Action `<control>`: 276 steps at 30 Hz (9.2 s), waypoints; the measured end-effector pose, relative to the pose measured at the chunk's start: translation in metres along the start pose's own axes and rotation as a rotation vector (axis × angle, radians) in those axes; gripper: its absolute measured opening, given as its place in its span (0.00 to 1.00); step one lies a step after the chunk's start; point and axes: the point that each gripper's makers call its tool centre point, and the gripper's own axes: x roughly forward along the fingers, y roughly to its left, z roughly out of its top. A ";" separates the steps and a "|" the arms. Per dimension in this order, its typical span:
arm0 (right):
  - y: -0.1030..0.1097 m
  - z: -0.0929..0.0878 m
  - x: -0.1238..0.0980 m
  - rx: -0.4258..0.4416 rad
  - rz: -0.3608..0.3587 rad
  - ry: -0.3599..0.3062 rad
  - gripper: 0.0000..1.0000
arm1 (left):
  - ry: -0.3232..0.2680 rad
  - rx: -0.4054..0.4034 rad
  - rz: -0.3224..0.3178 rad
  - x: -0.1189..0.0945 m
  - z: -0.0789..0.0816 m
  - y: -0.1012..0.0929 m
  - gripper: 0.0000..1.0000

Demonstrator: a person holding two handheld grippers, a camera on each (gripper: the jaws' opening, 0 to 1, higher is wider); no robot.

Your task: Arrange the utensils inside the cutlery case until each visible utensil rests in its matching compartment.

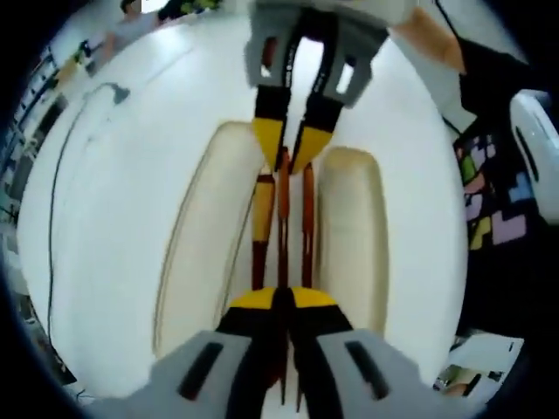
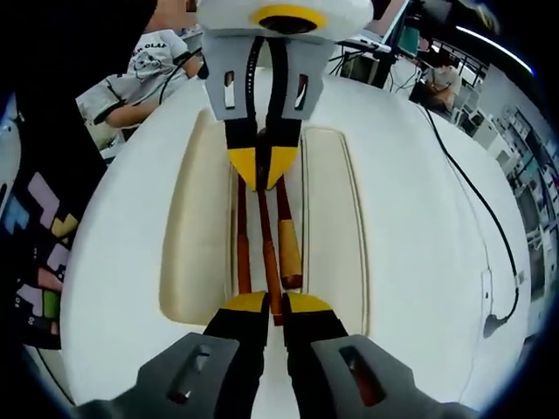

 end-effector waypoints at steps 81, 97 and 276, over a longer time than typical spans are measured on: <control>0.069 0.009 -0.018 0.021 0.004 0.000 0.07 | -0.024 0.087 -0.002 -0.009 -0.015 -0.062 0.04; 0.052 0.019 -0.041 0.053 -0.048 -0.047 0.07 | -0.068 0.068 -0.020 -0.007 -0.011 -0.064 0.05; 0.068 0.020 0.001 0.011 0.051 0.063 0.07 | -0.048 0.107 0.015 -0.015 -0.036 -0.057 0.04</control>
